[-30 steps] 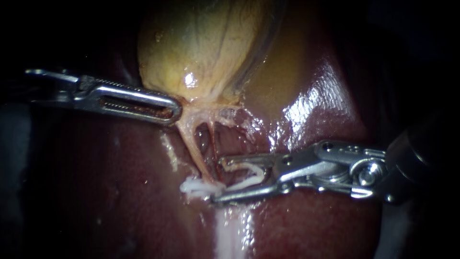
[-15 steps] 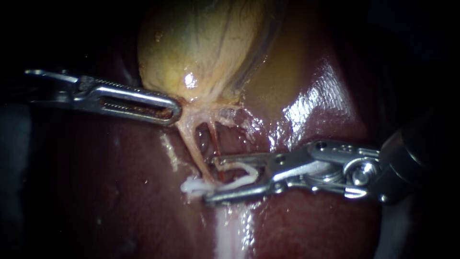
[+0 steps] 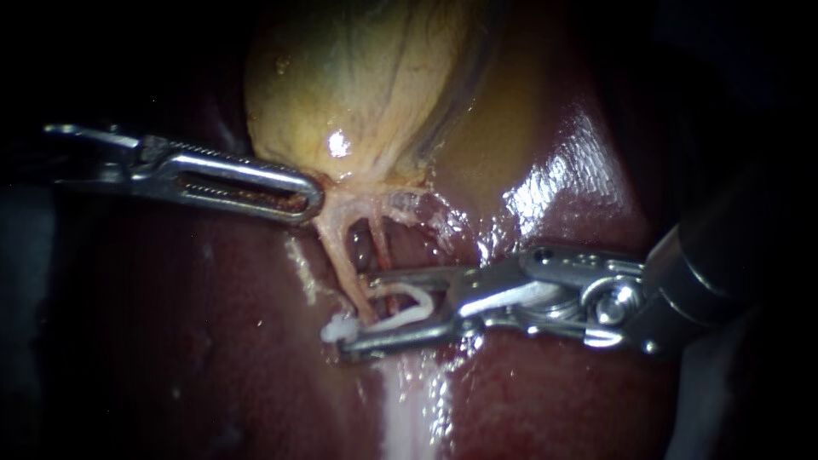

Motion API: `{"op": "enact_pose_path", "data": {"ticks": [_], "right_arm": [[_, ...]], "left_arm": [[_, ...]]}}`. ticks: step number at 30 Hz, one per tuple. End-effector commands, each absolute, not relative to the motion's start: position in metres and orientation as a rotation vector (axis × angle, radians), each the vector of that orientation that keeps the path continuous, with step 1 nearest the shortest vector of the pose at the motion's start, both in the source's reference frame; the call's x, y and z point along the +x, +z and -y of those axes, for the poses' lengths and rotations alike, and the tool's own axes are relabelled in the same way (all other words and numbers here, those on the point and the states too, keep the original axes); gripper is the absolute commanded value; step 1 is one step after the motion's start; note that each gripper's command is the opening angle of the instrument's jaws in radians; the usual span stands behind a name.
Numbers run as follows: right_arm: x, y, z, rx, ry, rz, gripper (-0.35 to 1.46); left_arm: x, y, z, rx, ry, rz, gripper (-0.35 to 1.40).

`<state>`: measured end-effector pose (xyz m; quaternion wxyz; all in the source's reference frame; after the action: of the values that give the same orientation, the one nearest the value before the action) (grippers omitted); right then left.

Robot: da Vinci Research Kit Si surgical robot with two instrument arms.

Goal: Clipping third clip left tube

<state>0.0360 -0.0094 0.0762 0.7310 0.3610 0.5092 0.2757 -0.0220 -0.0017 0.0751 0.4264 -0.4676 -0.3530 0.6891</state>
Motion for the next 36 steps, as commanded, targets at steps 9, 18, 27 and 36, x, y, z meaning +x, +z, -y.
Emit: {"op": "enact_pose_path", "data": {"ticks": [9,18,27,36], "right_arm": [[0.0388,0.0766,0.0089,0.817,0.605,-1.149,0.5],[0.0407,0.0769,0.0074,0.822,0.625,-1.196,0.5],[0.0402,0.0762,0.0044,0.805,0.675,-1.241,0.5],[0.04,0.0758,0.0037,0.805,0.687,-1.255,0.48]], "left_arm": [[-0.0221,0.0751,0.0018,-1.168,1.722,0.881,-0.35],[-0.0221,0.0751,0.0017,-1.168,1.722,0.881,-0.35],[-0.0221,0.0751,0.0018,-1.168,1.722,0.881,-0.35],[-0.0222,0.075,0.0018,-1.168,1.721,0.88,-0.35]]}}
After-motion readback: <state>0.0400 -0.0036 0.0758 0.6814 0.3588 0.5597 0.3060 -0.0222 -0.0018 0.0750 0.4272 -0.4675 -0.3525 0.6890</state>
